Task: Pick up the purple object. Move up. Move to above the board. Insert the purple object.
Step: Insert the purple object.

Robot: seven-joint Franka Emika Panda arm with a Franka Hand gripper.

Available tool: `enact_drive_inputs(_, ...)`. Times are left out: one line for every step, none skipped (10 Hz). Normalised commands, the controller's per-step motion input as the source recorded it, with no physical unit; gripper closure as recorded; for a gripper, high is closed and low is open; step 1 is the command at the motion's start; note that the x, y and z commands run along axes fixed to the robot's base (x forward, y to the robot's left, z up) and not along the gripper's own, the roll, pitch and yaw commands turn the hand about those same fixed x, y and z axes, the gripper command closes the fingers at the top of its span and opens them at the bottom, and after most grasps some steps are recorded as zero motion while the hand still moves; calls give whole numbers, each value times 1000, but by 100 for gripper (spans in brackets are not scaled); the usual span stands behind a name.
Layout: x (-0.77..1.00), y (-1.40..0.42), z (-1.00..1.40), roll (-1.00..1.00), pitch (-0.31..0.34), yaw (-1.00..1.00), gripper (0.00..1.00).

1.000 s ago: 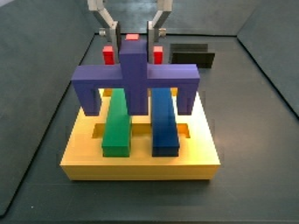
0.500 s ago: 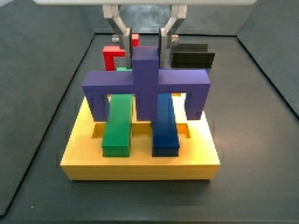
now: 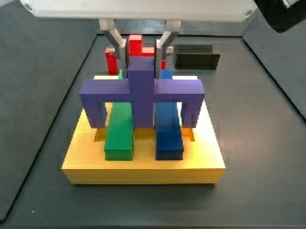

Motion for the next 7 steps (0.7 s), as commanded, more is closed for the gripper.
enact_drive_inputs(189, -63, -183, 0, 0, 0, 100)
enact_drive_inputs(0, -29, -177, 0, 0, 0, 100)
enact_drive_inputs(-54, 0, -203, 33, 0, 0, 100)
enact_drive_inputs(-91, 0, -206, 54, 0, 0, 100)
enact_drive_inputs(-109, 0, -220, 74, 0, 0, 100)
enact_drive_inputs(0, -43, -149, 9, 0, 0, 100)
enact_drive_inputs(63, -100, -209, 6, 0, 34, 100)
